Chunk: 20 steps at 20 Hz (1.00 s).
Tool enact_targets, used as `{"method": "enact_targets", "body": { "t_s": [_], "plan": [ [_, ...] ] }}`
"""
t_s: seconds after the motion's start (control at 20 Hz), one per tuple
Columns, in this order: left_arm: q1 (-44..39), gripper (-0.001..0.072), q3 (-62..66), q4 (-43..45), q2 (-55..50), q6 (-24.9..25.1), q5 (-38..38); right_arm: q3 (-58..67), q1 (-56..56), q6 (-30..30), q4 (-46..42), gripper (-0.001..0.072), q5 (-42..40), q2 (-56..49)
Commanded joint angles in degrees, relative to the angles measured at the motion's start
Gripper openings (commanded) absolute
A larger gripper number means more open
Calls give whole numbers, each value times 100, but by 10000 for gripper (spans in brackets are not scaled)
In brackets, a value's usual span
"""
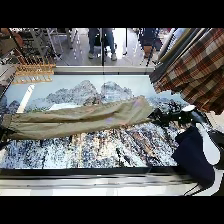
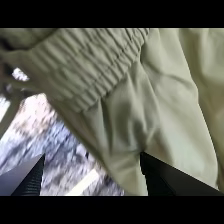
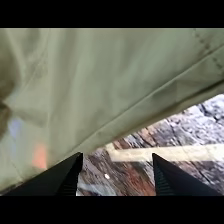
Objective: Fold the clothes and pants, and hang the long-sleeved shirts on hangers.
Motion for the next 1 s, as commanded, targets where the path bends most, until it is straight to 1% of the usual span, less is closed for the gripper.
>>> {"method": "enact_targets", "body": {
  "t_s": [0.0,0.1,0.3,0.35,0.4,0.45,0.5,0.55,0.6,0.65,0.7,0.75,0.85,0.9,0.95],
  "plan": [
    [-212,652,-140,-101,-210,-221,487,-160,22,129,297,507,-343,-122],
    [-291,652,-140,-120,-345,-420,553,-157,103,136,293,507,-393,-269],
    [-313,642,-140,-118,-396,-444,706,-157,286,339,229,505,-544,-400],
    [-310,603,-138,-120,-396,-485,730,-157,321,413,162,500,-667,-404],
    [-308,408,-140,-118,-396,-538,748,-157,382,525,146,457,-820,-404],
    [-308,175,-140,-120,-396,-544,745,-157,481,588,149,291,-1054,-404],
    [-317,24,-138,-136,-396,-544,743,-157,597,614,155,126,-1311,-404],
    [-334,20,-138,-262,-396,-538,737,-133,737,601,162,20,-1488,-404],
    [-332,18,-120,-474,-385,-420,667,-70,837,509,129,18,-1499,-400],
    [-289,16,-42,-592,-365,-140,503,35,892,90,50,16,-1224,-374],
    [-223,15,157,-522,-341,118,195,138,907,-330,-184,16,-763,-315],
    [-142,15,428,-319,-326,260,-205,243,905,-538,-678,15,-122,-201],
    [22,15,1126,612,-293,343,-1167,269,911,-597,-2070,16,1093,142],
    [76,15,1425,1331,-254,343,-1565,267,911,-597,-2656,16,1641,297],
    [92,15,1587,2046,-190,343,-1808,195,909,-610,-3080,16,2068,461]
  ]
}}
